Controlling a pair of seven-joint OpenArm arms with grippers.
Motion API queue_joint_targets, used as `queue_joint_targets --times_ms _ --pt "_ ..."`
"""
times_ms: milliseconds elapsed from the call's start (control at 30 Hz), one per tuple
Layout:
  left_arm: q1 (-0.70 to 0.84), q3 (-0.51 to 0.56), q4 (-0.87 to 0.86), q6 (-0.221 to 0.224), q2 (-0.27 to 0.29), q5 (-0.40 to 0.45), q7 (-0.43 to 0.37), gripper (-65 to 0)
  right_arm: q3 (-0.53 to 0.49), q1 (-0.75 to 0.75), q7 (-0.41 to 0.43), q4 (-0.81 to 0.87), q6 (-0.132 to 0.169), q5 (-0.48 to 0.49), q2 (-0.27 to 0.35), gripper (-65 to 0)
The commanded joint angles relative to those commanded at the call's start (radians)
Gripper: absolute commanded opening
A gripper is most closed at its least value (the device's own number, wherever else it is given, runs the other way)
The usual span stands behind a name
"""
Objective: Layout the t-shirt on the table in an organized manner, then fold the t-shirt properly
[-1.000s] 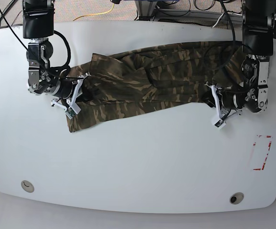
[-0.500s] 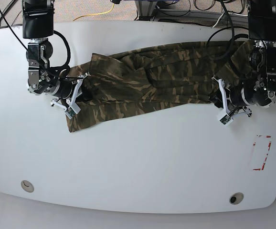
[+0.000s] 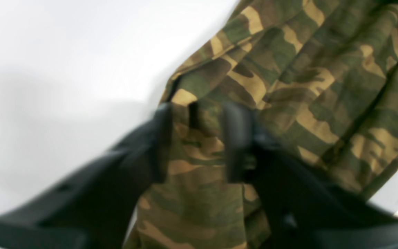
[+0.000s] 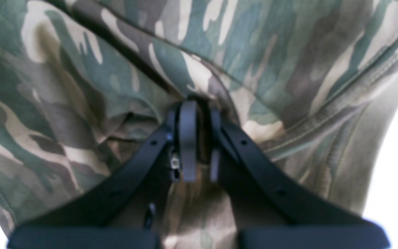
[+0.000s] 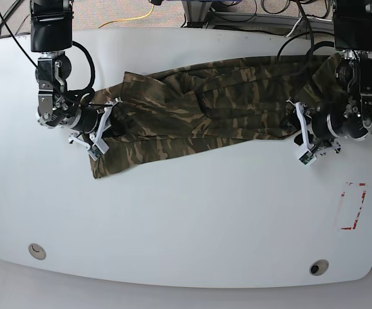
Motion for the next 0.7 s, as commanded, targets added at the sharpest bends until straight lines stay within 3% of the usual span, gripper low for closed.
queue_joint_targets --times_ms 133,467,700 --pt "-0.009 -0.008 -0.041 0.06 0.009 -0.005 0.0 -19.9 0.0 0.0 0.0 0.0 0.0 0.0 0.002 -60.2" --pt "-0.13 0.055 -0.301 0.008 0.012 -0.005 -0.005 -23.6 0.0 0.0 0.0 0.0 0.0 0.0 0.0 -60.2" --pt "-0.169 0.117 -0.377 0.008 0.026 -0.006 -0.014 -23.6 0.0 0.0 0.0 0.002 0.0 0.0 0.0 -60.2"
